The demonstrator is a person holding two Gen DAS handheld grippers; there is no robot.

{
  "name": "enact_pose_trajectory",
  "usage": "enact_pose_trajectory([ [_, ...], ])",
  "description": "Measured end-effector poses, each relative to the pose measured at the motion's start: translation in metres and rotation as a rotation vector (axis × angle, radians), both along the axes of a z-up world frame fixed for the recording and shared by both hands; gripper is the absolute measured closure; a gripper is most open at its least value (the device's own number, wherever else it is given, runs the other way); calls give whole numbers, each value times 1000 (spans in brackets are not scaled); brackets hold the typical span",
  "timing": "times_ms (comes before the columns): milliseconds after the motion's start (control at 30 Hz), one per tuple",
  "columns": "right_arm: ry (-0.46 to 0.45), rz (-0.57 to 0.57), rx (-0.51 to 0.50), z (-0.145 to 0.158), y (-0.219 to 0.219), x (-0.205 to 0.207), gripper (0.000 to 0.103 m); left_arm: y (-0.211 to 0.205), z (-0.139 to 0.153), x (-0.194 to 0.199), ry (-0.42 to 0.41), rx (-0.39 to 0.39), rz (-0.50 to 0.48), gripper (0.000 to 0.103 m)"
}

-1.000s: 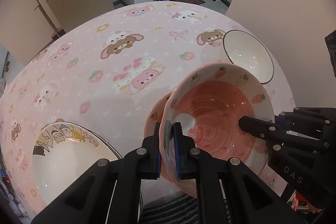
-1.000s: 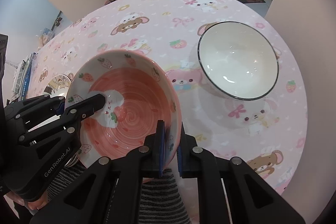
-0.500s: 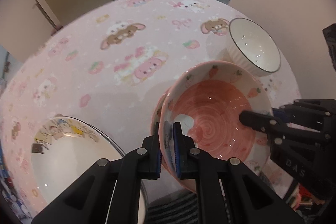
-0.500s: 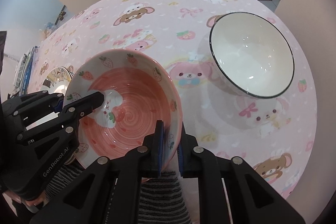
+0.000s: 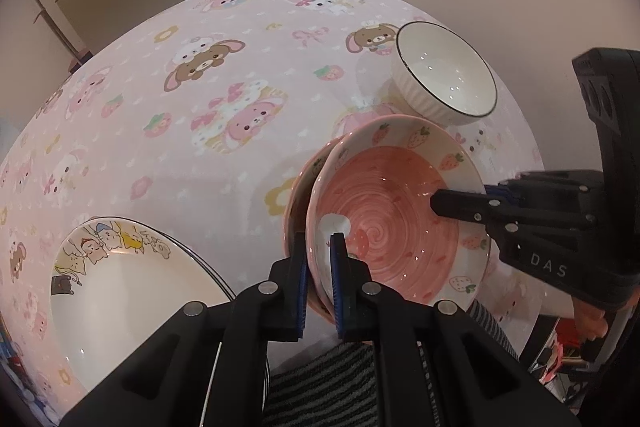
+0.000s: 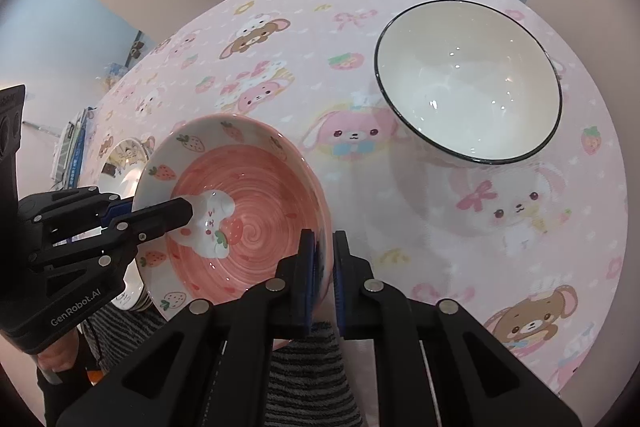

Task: Organize plates and bowls
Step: 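Carry the pink bowl with both tools over the other pink bowl, then lower the pink bowl into the other pink bowl and open both tools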

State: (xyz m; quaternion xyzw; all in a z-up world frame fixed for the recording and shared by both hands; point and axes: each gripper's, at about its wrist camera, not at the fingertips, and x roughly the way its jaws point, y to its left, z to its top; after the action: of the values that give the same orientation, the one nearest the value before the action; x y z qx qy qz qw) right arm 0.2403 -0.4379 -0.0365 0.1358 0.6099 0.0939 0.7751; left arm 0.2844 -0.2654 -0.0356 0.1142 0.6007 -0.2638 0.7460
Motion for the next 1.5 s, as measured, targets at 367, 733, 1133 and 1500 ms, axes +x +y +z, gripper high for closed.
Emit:
enact_pose_trajectory([
  [367,-22,24,-19,3,4,-14,95,-4,7,-13,-16,49,-13,93],
  [733,-63,77,-144,12,32,-1,95,10,4,-9,-87,100,17,96],
  [1133,-71,91,-204,21,38,4,94,16,-1,1,-54,72,37,93],
  [1500,-77,88,-185,29,33,5,100,22,13,-4,-39,68,35,91],
])
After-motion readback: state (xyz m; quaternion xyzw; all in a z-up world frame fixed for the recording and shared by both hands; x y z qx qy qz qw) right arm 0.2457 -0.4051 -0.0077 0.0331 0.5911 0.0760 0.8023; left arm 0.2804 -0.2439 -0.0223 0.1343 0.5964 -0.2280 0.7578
